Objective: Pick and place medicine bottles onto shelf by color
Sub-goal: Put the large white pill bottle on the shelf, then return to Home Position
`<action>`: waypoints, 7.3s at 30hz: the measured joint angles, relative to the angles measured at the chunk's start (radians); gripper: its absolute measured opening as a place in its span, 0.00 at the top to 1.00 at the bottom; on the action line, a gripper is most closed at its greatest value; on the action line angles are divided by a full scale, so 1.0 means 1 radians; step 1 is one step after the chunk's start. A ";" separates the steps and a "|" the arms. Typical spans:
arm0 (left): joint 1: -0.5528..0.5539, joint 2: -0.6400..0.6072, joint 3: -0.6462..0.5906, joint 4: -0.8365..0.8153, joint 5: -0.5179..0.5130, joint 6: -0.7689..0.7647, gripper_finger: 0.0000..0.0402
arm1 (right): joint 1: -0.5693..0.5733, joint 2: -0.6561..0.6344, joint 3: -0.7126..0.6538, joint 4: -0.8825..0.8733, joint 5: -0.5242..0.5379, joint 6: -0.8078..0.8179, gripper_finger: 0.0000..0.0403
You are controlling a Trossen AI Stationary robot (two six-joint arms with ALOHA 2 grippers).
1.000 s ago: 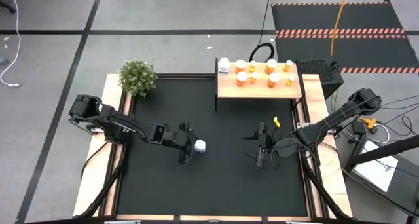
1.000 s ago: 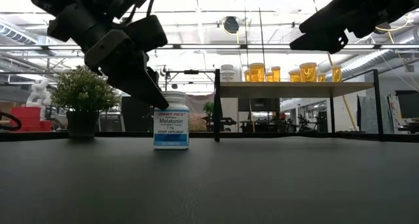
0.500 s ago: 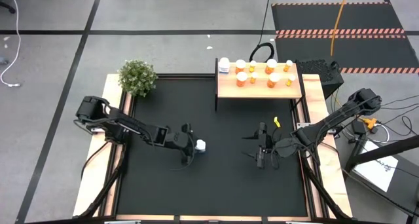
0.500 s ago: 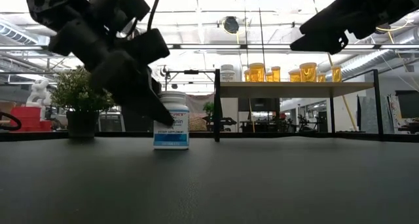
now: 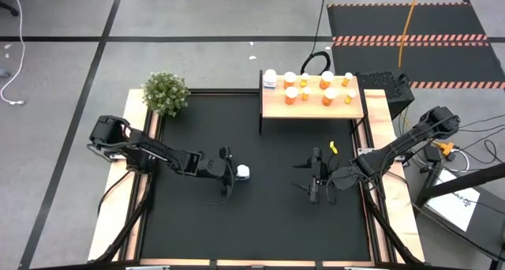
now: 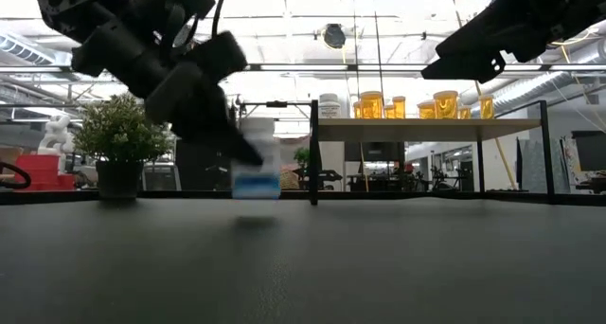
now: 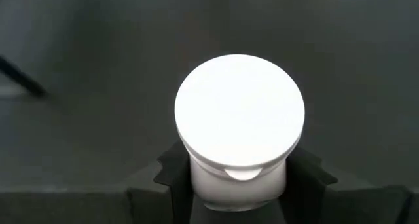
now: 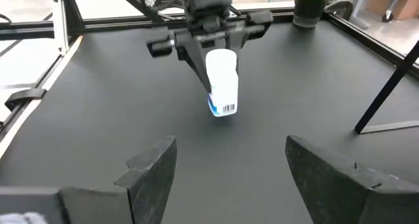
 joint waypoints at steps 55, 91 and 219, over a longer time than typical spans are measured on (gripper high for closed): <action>0.717 0.284 0.982 -0.625 0.587 0.664 0.58 | -0.214 -0.001 -0.002 0.047 0.003 -0.498 0.31; 0.735 0.330 0.982 -0.633 0.638 0.645 0.47 | -0.235 -0.001 -0.001 0.047 0.001 -0.493 0.31; 0.291 -1.181 -0.544 -0.195 0.087 0.091 0.99 | -0.336 -0.973 -0.478 -0.135 -0.420 -0.469 1.00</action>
